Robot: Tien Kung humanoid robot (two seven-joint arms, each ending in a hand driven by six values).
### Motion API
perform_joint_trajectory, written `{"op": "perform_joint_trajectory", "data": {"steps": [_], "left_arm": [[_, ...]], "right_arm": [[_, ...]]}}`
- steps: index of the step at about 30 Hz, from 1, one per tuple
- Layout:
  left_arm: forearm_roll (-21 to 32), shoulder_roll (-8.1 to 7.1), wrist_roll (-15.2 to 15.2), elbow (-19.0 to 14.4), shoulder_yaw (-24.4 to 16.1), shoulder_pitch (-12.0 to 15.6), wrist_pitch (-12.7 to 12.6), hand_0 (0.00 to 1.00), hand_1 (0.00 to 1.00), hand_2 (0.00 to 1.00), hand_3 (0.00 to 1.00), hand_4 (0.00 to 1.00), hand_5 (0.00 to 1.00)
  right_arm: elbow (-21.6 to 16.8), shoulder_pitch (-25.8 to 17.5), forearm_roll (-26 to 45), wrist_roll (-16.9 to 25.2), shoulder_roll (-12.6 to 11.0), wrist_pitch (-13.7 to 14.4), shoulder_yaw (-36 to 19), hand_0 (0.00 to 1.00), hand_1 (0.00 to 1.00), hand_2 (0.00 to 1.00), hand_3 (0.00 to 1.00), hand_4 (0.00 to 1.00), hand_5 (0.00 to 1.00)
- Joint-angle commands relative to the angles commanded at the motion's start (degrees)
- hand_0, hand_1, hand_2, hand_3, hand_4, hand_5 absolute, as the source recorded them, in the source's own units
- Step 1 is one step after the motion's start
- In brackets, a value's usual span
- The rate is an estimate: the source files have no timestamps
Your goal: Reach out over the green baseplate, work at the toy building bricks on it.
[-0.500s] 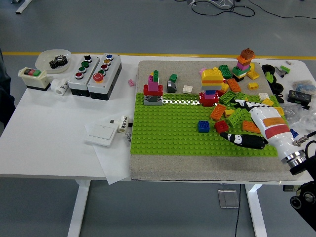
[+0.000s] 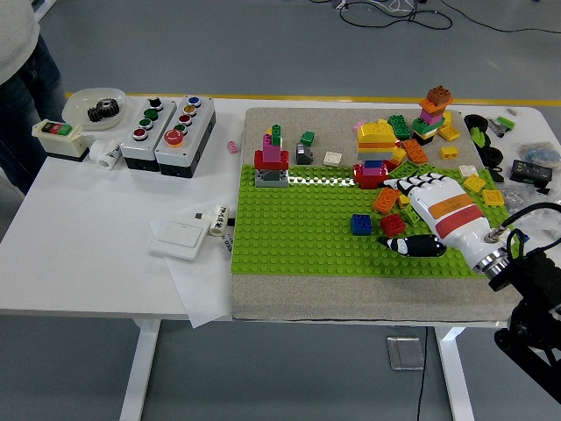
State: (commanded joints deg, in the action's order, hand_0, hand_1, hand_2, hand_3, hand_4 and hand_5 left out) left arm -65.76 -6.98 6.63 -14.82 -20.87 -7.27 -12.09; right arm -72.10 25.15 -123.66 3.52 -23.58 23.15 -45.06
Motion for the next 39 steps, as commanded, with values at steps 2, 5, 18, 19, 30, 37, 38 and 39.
{"op": "perform_joint_trajectory", "data": {"steps": [2, 5, 18, 19, 30, 37, 38, 39], "left_arm": [[-0.19, 0.03, 0.04, -0.03, -0.14, 0.01, 0.04, 0.694, 0.661, 0.725, 0.627, 0.69, 0.683], [-0.67, 0.07, 0.15, -0.09, -0.42, 0.0, 0.2, 0.694, 0.661, 0.725, 0.627, 0.69, 0.683], [-1.65, 0.07, 0.42, -0.28, -0.98, -0.38, 0.68, 0.693, 0.659, 0.725, 0.626, 0.69, 0.685], [-1.67, 0.05, 0.4, -0.29, -0.95, -0.4, 0.72, 0.693, 0.659, 0.725, 0.626, 0.69, 0.685], [-2.22, 0.19, 0.77, -0.64, -1.12, -0.58, 0.64, 0.693, 0.659, 0.725, 0.626, 0.692, 0.686], [-4.64, 0.32, 1.22, -0.82, -2.19, -0.78, 1.13, 0.692, 0.659, 0.725, 0.625, 0.689, 0.685], [-4.69, 0.31, 1.24, -0.83, -2.21, -0.85, 1.15, 0.692, 0.659, 0.725, 0.625, 0.688, 0.686], [-4.9, 0.27, 1.27, -0.86, -2.26, -1.03, 1.27, 0.692, 0.659, 0.725, 0.625, 0.688, 0.686]], "right_arm": [[1.17, 1.11, 0.63, -0.31, 0.48, -0.85, 0.87, 0.563, 0.589, 0.647, 0.68, 0.894, 0.327], [3.7, 3.23, 1.34, -0.85, 1.76, -2.07, 2.25, 0.563, 0.589, 0.647, 0.68, 0.894, 0.327], [10.27, 9.38, 0.38, -0.88, 5.2, -2.89, 8.07, 0.489, 0.581, 0.631, 0.692, 0.881, 0.327], [10.7, 9.71, 0.2, -0.83, 5.44, -2.94, 8.69, 0.489, 0.581, 0.631, 0.692, 0.881, 0.327], [14.11, 10.44, -1.19, -0.43, 7.67, -2.23, 10.3, 0.467, 0.569, 0.611, 0.638, 0.838, 0.376], [16.09, 10.78, -0.36, -0.3, 8.75, -2.1, 10.33, 0.485, 0.579, 0.615, 0.626, 0.823, 0.397], [16.15, 10.83, -0.34, -0.29, 8.75, -2.12, 10.31, 0.485, 0.577, 0.609, 0.61, 0.809, 0.406], [16.52, 10.98, -0.22, -0.29, 8.76, -2.25, 10.3, 0.485, 0.577, 0.609, 0.61, 0.809, 0.406]]}}
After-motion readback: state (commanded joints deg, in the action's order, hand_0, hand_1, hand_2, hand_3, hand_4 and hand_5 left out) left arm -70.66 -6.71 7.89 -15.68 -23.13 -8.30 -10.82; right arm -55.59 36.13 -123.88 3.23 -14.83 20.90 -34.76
